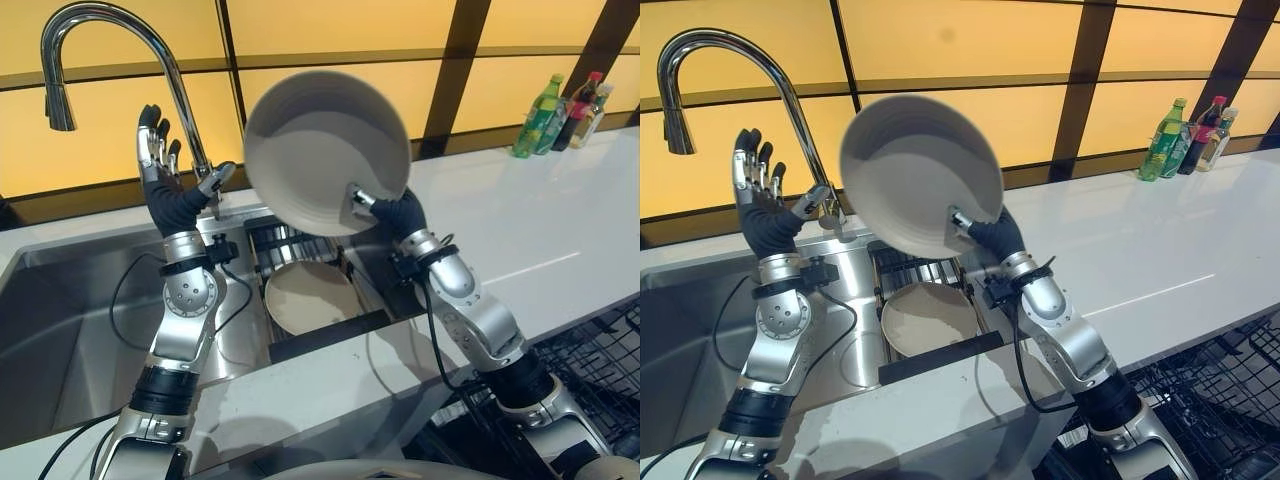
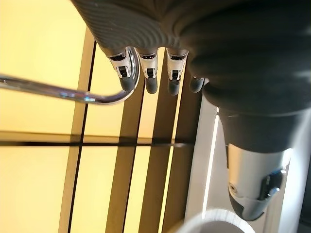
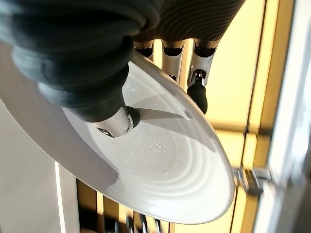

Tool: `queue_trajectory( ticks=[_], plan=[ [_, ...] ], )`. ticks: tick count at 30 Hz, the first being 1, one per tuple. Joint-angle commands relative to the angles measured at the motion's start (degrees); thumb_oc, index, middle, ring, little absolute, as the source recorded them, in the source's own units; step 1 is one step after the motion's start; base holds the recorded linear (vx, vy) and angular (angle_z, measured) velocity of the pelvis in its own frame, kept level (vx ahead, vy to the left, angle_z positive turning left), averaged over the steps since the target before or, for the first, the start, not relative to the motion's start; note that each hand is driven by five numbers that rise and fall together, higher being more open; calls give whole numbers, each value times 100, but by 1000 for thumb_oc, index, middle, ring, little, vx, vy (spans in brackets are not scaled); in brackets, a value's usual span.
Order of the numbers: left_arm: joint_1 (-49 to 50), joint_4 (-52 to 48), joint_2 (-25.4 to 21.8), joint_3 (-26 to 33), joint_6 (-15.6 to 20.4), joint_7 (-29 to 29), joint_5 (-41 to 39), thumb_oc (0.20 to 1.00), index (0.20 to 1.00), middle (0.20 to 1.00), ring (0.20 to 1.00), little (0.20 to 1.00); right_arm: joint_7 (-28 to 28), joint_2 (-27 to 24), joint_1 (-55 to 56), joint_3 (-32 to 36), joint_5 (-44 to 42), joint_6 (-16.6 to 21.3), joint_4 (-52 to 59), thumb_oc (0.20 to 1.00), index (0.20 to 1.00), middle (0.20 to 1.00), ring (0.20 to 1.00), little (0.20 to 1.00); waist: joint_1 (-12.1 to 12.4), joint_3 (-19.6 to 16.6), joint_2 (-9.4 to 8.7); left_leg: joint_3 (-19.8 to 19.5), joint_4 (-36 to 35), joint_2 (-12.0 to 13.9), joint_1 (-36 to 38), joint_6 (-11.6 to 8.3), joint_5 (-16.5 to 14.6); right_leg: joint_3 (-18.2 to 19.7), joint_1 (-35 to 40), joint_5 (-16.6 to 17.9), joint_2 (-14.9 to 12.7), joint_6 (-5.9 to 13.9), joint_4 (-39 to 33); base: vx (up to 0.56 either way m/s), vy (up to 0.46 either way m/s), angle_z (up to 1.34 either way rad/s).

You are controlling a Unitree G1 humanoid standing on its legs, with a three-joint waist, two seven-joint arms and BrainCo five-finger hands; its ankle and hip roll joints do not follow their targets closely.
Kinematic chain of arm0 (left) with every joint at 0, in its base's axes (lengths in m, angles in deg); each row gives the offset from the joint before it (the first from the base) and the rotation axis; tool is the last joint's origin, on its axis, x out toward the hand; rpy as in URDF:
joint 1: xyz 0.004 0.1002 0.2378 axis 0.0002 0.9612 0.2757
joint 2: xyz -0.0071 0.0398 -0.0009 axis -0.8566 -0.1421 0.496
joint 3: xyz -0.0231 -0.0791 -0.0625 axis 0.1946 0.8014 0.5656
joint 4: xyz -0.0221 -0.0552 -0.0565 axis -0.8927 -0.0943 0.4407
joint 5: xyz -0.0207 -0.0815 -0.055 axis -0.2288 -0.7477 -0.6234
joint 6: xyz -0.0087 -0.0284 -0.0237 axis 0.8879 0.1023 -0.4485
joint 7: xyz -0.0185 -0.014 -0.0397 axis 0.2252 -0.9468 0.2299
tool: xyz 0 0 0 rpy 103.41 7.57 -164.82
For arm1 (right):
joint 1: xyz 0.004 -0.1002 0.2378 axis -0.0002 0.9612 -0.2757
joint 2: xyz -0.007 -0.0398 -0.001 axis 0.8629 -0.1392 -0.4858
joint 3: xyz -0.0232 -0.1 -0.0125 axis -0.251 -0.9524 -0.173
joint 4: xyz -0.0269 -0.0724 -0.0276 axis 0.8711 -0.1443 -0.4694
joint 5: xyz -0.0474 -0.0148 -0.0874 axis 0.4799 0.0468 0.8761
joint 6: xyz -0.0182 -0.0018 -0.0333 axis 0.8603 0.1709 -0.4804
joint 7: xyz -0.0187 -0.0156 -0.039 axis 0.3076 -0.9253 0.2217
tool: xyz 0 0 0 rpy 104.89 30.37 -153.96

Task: Pick up plates and place into dishwasher.

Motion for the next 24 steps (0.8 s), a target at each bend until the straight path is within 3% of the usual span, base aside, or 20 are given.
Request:
queue_trajectory(
  ticks=[1, 13, 19, 24],
  plan=[
    [-284, -19, -374, 108, 170, -137, -123, 1000, 1000, 1000, 1000, 1000, 304, -218, -505, 578, 311, 514, 300, 200, 200, 200, 200, 200, 31, -161, -112, -55, 59, 43, -78, 39, -266, -292, 73, -173, -211, 168, 124, 0, 0, 0],
    [-218, 182, -591, 399, 124, 290, -427, 1000, 1000, 1000, 1000, 1000, 892, -1299, 264, 2092, 983, 702, -74, 200, 200, 200, 200, 200, -444, -172, -173, 213, 37, -2, 2, 115, -362, 149, -117, -19, -259, 303, 137, 2, 11, -12],
    [-207, 318, -740, 605, 176, 436, -428, 1000, 1000, 1000, 1000, 1000, 865, -1723, 1215, 3074, 999, 904, -269, 200, 200, 200, 200, 200, -904, -104, -171, 422, 37, -68, 88, 211, -505, 534, -271, 39, -309, 454, 207, 9, 45, -23],
    [-154, 356, -817, 726, 266, 525, -331, 1000, 1000, 1000, 1000, 1000, 730, -1758, 1960, 3722, 1023, 979, -414, 200, 200, 200, 200, 200, -1203, -19, -200, 626, 37, -83, 117, 257, -526, 773, -523, 145, -360, 580, 468, 14, 47, -18]
  ],
)
